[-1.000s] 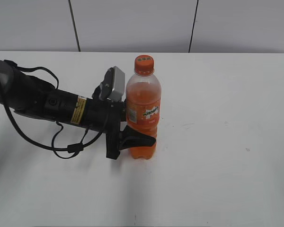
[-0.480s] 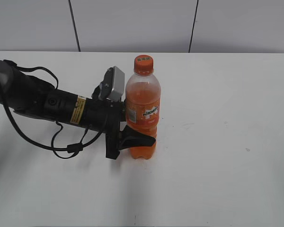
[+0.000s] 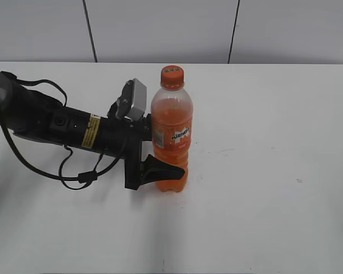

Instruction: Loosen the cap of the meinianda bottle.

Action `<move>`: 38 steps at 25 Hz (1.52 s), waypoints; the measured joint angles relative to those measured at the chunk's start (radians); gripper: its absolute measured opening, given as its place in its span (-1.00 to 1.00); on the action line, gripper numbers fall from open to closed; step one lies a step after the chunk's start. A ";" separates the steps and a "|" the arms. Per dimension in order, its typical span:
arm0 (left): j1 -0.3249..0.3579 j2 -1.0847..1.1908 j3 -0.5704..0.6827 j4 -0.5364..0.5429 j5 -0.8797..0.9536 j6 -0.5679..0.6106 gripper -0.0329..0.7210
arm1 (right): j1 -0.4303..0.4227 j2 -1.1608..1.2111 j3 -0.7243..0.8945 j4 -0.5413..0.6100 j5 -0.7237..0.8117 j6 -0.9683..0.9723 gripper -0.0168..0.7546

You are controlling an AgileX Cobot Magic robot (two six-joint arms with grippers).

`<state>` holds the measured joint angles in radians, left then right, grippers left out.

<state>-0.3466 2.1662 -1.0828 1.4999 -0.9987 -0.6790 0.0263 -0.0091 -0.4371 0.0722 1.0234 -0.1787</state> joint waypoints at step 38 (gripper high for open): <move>0.028 0.000 0.000 0.054 -0.054 -0.035 0.17 | 0.000 0.533 -0.285 0.012 -0.074 0.027 0.18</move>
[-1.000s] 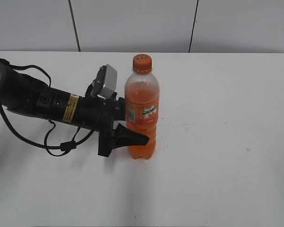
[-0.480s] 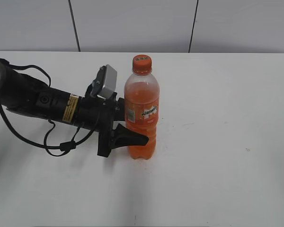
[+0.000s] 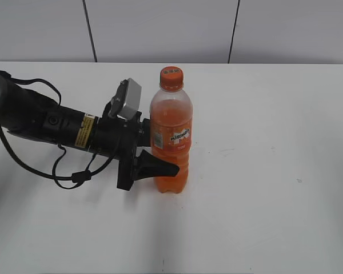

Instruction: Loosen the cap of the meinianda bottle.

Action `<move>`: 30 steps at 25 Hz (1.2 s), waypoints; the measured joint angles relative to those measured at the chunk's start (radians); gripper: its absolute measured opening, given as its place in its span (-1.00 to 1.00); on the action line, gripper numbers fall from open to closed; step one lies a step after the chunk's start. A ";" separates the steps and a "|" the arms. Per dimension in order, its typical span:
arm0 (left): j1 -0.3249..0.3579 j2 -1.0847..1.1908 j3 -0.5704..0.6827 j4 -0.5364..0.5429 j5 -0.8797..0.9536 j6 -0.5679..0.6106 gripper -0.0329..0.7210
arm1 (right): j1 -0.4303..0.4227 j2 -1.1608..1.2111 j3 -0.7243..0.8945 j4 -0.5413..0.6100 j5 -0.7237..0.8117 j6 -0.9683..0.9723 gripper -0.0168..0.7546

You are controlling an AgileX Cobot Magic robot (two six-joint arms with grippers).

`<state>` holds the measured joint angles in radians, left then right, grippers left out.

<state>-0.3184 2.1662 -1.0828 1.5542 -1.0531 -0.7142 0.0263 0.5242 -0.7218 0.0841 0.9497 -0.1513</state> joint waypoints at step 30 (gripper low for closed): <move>0.000 0.000 0.000 0.010 -0.009 0.000 0.17 | 0.448 1.043 -0.702 0.068 0.129 -0.090 0.18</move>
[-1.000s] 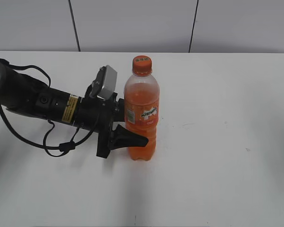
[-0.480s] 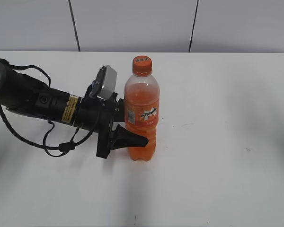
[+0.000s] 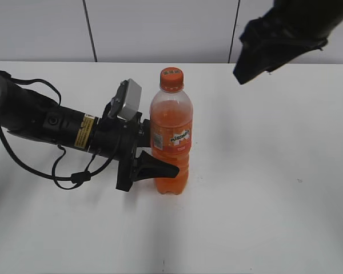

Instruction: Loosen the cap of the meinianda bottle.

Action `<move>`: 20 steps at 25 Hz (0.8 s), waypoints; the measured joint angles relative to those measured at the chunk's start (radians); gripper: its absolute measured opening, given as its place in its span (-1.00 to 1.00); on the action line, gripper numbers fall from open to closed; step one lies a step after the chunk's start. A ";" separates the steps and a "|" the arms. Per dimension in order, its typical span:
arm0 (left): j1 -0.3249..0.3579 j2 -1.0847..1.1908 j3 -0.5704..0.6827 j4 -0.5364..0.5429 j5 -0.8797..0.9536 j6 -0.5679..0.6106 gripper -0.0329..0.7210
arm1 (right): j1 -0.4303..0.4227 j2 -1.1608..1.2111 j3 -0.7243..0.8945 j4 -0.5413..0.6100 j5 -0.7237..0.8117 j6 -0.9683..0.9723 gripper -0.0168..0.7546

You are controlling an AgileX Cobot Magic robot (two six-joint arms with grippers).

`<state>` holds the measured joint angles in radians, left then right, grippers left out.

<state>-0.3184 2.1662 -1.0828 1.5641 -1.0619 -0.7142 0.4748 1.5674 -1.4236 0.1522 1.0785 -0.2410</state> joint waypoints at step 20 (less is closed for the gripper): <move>0.000 0.000 0.000 0.001 -0.001 0.000 0.17 | 0.220 0.257 -0.260 -0.047 0.035 0.116 0.18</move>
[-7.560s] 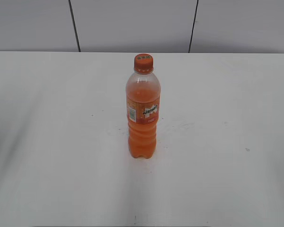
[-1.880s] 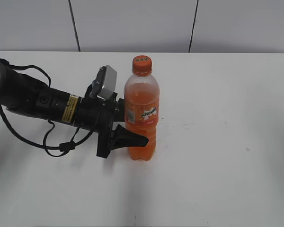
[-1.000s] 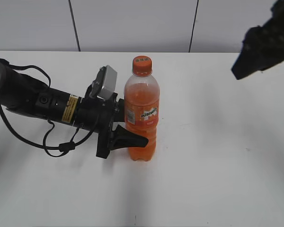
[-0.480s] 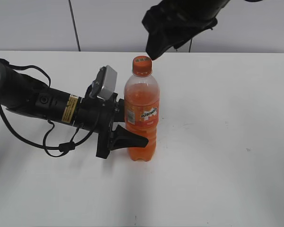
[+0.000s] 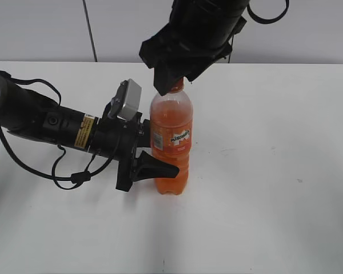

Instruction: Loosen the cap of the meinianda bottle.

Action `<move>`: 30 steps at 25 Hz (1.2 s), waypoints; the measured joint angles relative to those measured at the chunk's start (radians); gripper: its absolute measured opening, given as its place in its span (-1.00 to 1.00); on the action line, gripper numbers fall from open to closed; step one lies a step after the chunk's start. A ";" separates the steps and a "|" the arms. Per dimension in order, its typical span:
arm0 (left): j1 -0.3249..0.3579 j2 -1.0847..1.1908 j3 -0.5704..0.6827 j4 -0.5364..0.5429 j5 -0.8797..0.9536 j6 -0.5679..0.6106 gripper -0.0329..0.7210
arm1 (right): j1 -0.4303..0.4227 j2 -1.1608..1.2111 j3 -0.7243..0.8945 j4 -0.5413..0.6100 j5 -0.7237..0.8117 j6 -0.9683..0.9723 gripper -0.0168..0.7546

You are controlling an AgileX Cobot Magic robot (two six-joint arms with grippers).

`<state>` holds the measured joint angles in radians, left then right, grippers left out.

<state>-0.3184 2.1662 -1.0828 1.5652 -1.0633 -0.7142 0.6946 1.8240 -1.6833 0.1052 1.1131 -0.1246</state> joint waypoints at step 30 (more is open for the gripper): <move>0.000 0.000 0.000 0.002 -0.001 0.000 0.17 | 0.000 0.017 -0.077 0.022 0.100 0.019 0.10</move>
<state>-0.3184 2.1662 -1.0828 1.5673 -1.0642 -0.7142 0.6946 1.8406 -1.7600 0.1268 1.2136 -0.1055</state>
